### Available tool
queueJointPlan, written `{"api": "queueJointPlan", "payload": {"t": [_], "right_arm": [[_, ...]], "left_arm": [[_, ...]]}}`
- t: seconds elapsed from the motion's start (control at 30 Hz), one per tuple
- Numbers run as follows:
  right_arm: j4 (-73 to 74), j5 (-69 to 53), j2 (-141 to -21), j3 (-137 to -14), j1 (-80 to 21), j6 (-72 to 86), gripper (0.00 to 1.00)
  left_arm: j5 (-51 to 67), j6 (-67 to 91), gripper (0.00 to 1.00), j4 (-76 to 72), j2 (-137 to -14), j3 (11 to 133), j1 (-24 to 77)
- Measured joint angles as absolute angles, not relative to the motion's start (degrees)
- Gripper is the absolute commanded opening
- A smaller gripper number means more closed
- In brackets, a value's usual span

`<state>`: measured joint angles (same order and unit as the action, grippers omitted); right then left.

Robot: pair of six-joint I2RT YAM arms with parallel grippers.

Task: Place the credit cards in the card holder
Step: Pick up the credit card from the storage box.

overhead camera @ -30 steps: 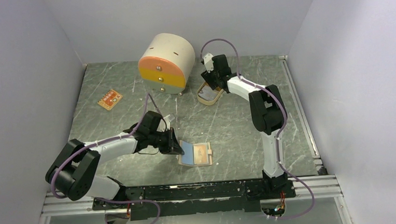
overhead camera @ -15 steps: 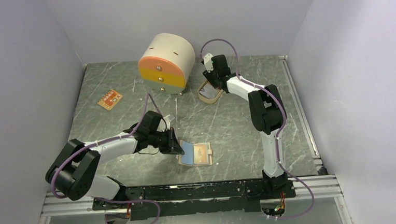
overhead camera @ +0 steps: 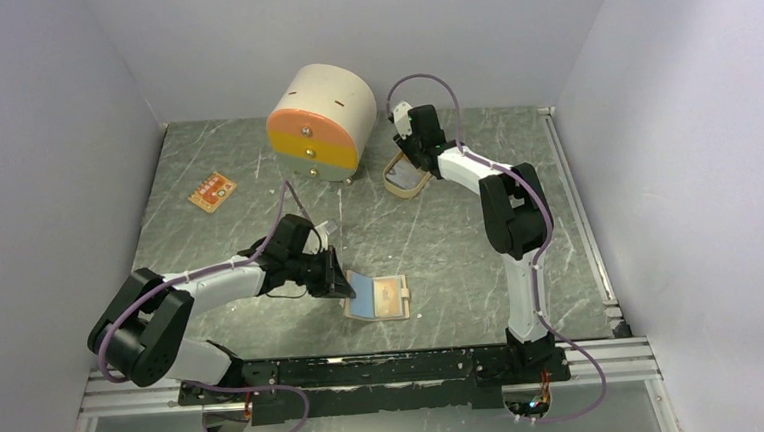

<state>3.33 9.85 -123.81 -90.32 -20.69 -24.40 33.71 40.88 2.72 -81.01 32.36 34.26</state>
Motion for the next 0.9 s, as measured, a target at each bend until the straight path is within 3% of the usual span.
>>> {"api": "queueJointPlan", "payload": {"t": [0.7,0.9], "right_arm": [[5.04,8.12,-123.20,-92.27,-20.40,-23.46,0.24],[6.35,6.57,-122.13,-92.27,-20.27,-22.96,0.11]], "left_arm": [[33.85,41.41,0.09,2.13,-81.01,32.27,34.26],[33.93,41.39,0.09,1.91,-81.01,32.27,34.26]]}}
